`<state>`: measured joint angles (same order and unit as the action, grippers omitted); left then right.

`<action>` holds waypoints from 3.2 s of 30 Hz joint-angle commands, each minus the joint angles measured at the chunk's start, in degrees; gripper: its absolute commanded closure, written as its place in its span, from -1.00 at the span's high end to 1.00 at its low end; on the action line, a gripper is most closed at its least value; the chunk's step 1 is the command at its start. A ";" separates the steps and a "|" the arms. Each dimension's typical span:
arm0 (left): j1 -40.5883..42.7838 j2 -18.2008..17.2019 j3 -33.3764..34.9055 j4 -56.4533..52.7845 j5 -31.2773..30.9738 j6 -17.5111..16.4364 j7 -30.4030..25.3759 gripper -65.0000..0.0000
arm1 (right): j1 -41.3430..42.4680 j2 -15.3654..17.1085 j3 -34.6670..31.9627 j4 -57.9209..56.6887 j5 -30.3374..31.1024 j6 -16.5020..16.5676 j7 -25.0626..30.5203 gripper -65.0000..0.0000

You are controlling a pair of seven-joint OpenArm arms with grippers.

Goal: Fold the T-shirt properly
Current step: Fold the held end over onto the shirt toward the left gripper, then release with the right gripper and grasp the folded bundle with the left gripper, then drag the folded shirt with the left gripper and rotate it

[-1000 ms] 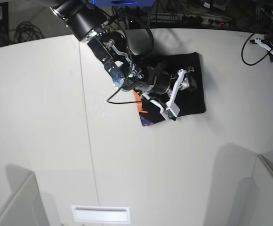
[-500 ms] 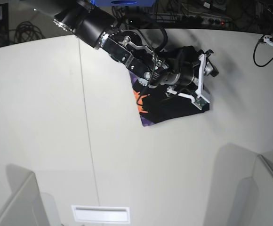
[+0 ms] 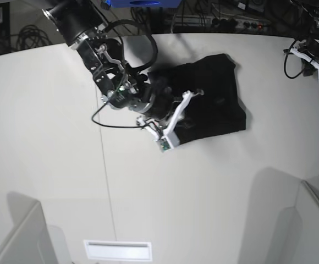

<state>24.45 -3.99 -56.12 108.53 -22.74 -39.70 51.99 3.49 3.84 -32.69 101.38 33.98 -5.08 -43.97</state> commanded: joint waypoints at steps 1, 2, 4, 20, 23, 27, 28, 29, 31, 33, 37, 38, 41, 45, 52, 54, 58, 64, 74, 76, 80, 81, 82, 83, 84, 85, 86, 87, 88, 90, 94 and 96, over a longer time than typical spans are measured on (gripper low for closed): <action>0.92 -0.71 0.95 1.67 -2.18 -0.30 -0.07 -1.00 | -0.45 0.08 2.40 1.87 0.70 0.73 1.02 -1.00; 1.09 -0.63 2.18 2.28 -4.47 -0.30 0.36 -1.00 | -1.86 0.60 5.13 2.57 0.70 0.73 1.02 -1.00; 1.09 -0.63 3.50 2.28 -8.42 -0.30 0.63 -1.00 | -4.15 1.83 9.35 4.42 0.70 0.73 1.02 -1.00; -6.38 4.47 13.79 -1.85 -15.90 -0.30 7.57 1.00 | -9.60 8.34 12.60 8.02 0.70 0.73 0.76 -1.00; -8.75 5.70 16.34 -5.54 -10.44 -0.30 7.66 1.00 | -10.04 8.34 12.60 8.02 0.70 0.73 0.76 -1.00; -9.72 7.20 18.89 -9.41 -6.49 -0.30 7.31 1.00 | -10.30 10.19 12.60 8.02 0.70 0.73 1.02 -1.00; -10.25 7.20 19.50 -10.20 -6.05 -0.30 7.31 1.00 | -10.30 10.27 12.60 8.02 0.70 0.73 1.02 -1.00; -10.78 7.20 20.03 -11.43 -5.79 -0.30 7.31 1.00 | -10.39 10.27 12.60 8.02 0.70 0.73 1.02 -1.00; -11.74 7.81 20.29 -13.63 -5.70 -0.30 7.31 0.95 | -10.39 10.27 12.60 8.02 0.70 0.73 0.93 -1.00; -12.27 7.99 20.56 -14.86 -5.70 -0.30 7.31 0.92 | -10.39 10.36 12.60 8.02 0.70 0.73 0.76 -1.00; -12.97 7.99 20.56 -17.32 -5.61 -0.30 7.31 0.92 | -11.09 10.36 12.60 8.02 0.70 0.73 1.02 -1.00; -13.06 7.90 20.56 -17.76 -5.61 -0.30 7.31 0.91 | -11.09 10.36 12.60 8.02 0.70 0.73 1.02 -1.00; -13.06 7.90 20.56 -18.20 -5.52 -0.30 7.31 0.82 | -11.27 10.36 13.57 8.02 0.70 0.73 1.02 -1.00; -13.06 7.73 20.56 -18.29 -5.52 -0.30 7.31 0.21 | -11.53 10.27 15.24 8.37 0.79 0.82 0.84 -1.00; -13.77 7.55 23.02 -18.29 -5.52 3.53 7.31 -0.66 | -12.23 10.27 15.24 8.46 0.79 0.82 1.02 -1.00; -13.94 6.14 25.74 -18.20 -5.52 4.76 7.40 -0.88 | -12.76 10.36 15.59 8.55 0.79 0.82 1.02 -1.00; -14.29 2.63 32.78 -17.85 -5.52 7.66 7.57 -1.00 | -16.37 10.36 21.65 8.81 0.79 0.82 1.11 -1.00; -17.19 -4.85 45.79 -17.76 -5.52 10.91 7.75 -1.00 | -20.59 10.36 33.35 8.81 0.79 4.16 1.02 -1.00; -26.34 -11.09 60.91 -18.11 -5.52 12.49 10.74 -1.00 | -26.74 9.57 46.62 8.73 0.79 8.29 1.02 -1.00; -28.80 -12.23 64.43 -18.11 -5.52 12.49 11.09 -1.00 | -27.71 8.34 48.29 8.64 0.70 8.29 1.02 -1.00; -33.55 -13.73 72.43 -18.11 -5.52 12.49 11.09 -1.00 | -29.46 5.97 52.60 8.64 0.53 8.38 0.76 -1.00; -34.51 -13.99 74.18 -17.94 -5.52 12.49 11.09 -1.00 | -30.08 5.79 53.21 8.64 0.53 8.38 0.84 -1.00; -35.39 -13.99 75.77 -17.94 -5.52 12.49 11.09 -1.00 | -30.69 5.79 53.48 8.64 0.53 8.38 1.02 -1.00; -36.45 -13.99 77.61 -18.11 -5.52 12.32 11.09 -1.00 | -31.22 5.70 53.74 8.64 0.53 8.38 1.02 -1.00; -37.50 -13.99 79.19 -18.29 -5.52 12.23 11.09 -1.00 | -31.66 5.70 53.74 8.55 0.53 8.38 1.11 -1.00; -38.38 -13.99 80.95 -18.29 -5.52 12.14 11.09 -1.00 | -32.10 5.70 53.74 8.55 0.53 8.38 1.11 -1.00; -39.17 -13.99 82.62 -18.29 -5.52 12.14 11.09 -1.00 | -32.54 5.70 53.74 8.55 0.53 8.38 1.11 -1.00; -40.49 -13.99 84.91 -18.29 -5.52 12.05 10.91 -1.00 | -32.89 5.70 53.74 8.55 0.53 8.38 1.11 -1.00; -41.81 -13.99 87.46 -18.29 -5.52 12.05 10.91 -1.00 | -33.24 5.70 53.74 8.55 0.53 8.38 1.20 -1.00; -44.01 -13.99 91.77 -18.38 -5.52 12.05 10.83 -1.00 | -33.51 5.53 53.83 8.55 0.53 8.38 1.20 -1.00; -48.93 -13.99 99.85 -18.64 -5.43 12.05 10.83 -1.00 | -34.56 2.89 56.56 8.55 0.44 8.29 1.20 -1.00; -51.04 -13.99 102.84 -19.52 -4.64 12.05 10.74 -1.00 | -34.83 1.22 59.46 8.55 0.35 8.38 1.11 -1.00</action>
<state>-25.04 -17.82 47.18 88.42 -27.81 -27.40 63.37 -31.16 4.36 26.33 109.06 34.09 2.87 -43.81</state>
